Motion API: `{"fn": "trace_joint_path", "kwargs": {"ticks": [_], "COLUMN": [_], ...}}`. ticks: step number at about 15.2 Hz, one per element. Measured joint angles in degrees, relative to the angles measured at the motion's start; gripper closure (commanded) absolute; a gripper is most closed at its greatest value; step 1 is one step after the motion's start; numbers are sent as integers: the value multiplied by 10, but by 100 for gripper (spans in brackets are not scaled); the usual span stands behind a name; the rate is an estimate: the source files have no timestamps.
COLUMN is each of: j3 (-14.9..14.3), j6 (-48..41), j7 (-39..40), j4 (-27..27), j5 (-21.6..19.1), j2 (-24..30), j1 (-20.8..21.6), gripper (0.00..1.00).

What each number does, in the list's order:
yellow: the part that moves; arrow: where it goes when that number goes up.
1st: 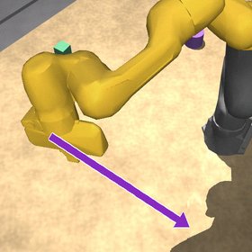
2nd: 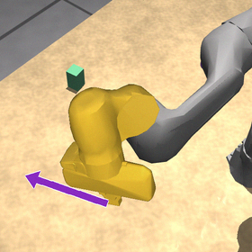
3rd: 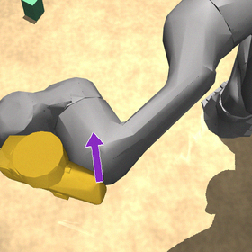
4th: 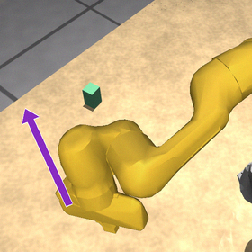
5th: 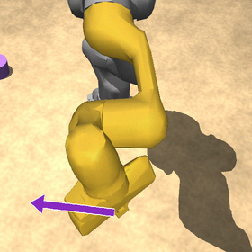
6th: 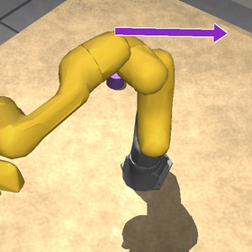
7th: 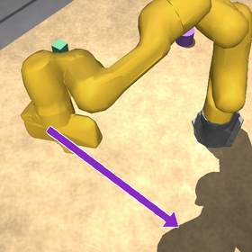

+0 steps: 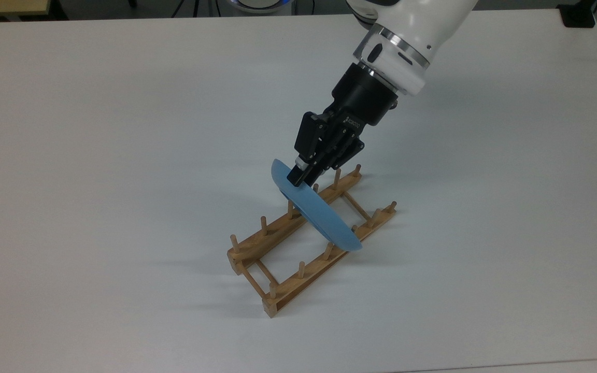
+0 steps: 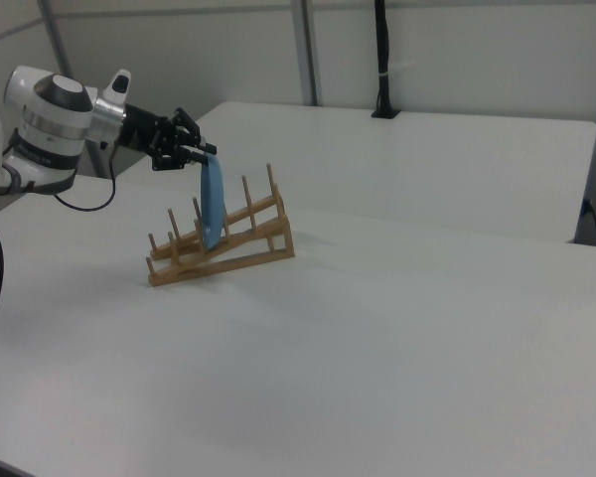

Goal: Place plate in plate rack

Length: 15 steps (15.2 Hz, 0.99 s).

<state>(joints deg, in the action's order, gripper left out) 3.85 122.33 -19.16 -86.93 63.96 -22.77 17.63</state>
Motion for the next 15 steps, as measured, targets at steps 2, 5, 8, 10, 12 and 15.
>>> {"fn": "trace_joint_path", "kwargs": {"ticks": [2, 5, 8, 10, 12, 15], "j3": [0, 1, 6, 19, 29, 30], "j6": [0, 0, 1, 1, 1, 1], "j7": [-20, -63, -155, -216, -241, -235], "j4": [0, 3, 12, 13, 14, 15], "j5": [8, 12, 6, -47, -149, -327], "j2": [-2, -2, 2, 11, 21, 48], "j1": [0, 0, 0, 0, 1, -9], "gripper": [0, 0, 0, 0, 0, 0]}}
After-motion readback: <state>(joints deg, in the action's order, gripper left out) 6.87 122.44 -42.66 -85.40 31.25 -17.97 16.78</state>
